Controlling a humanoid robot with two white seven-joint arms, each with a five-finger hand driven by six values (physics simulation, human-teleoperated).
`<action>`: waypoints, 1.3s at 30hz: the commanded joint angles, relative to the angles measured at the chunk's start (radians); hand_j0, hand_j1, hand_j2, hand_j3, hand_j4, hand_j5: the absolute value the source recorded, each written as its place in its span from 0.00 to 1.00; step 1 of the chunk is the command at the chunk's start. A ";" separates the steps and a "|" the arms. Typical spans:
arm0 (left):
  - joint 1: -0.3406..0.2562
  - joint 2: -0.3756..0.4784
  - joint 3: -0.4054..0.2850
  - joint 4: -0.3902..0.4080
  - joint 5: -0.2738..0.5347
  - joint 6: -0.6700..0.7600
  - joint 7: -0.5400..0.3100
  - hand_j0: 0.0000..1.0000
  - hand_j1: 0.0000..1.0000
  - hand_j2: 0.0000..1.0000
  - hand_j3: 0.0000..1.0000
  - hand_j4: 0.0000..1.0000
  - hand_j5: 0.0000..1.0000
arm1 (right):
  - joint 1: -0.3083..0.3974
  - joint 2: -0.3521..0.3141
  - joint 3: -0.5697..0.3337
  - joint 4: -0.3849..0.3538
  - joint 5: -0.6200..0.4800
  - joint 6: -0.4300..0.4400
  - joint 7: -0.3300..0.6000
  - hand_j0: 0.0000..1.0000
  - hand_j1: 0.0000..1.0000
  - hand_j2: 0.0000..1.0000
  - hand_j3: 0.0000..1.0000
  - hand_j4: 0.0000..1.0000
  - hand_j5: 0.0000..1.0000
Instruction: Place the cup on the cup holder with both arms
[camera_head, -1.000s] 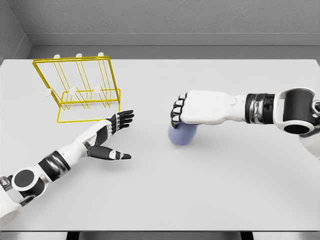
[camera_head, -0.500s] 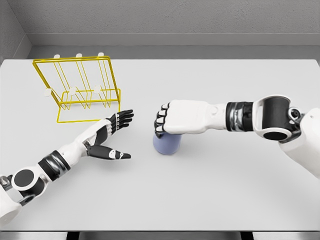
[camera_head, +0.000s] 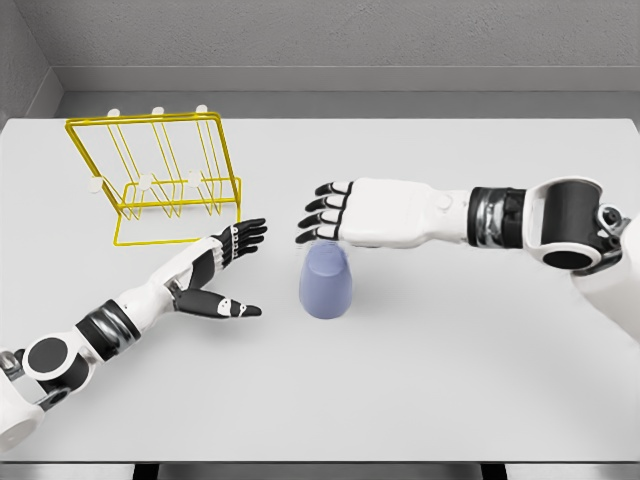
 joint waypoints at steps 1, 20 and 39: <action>0.000 0.000 0.001 0.000 0.001 0.000 0.000 1.00 1.00 1.00 1.00 1.00 1.00 | 0.008 -0.012 -0.110 0.000 -0.030 0.003 -0.001 1.00 1.00 1.00 1.00 1.00 1.00; -0.066 -0.147 -0.053 -0.002 -0.004 0.101 0.000 1.00 1.00 1.00 1.00 1.00 1.00 | 0.408 -0.026 -0.685 0.186 -0.340 0.003 -0.001 1.00 1.00 1.00 1.00 1.00 1.00; -0.095 -0.216 -0.053 0.064 -0.001 0.144 0.001 1.00 1.00 1.00 1.00 1.00 1.00 | 0.442 -0.011 -0.750 0.186 -0.340 0.003 -0.001 1.00 1.00 1.00 1.00 1.00 1.00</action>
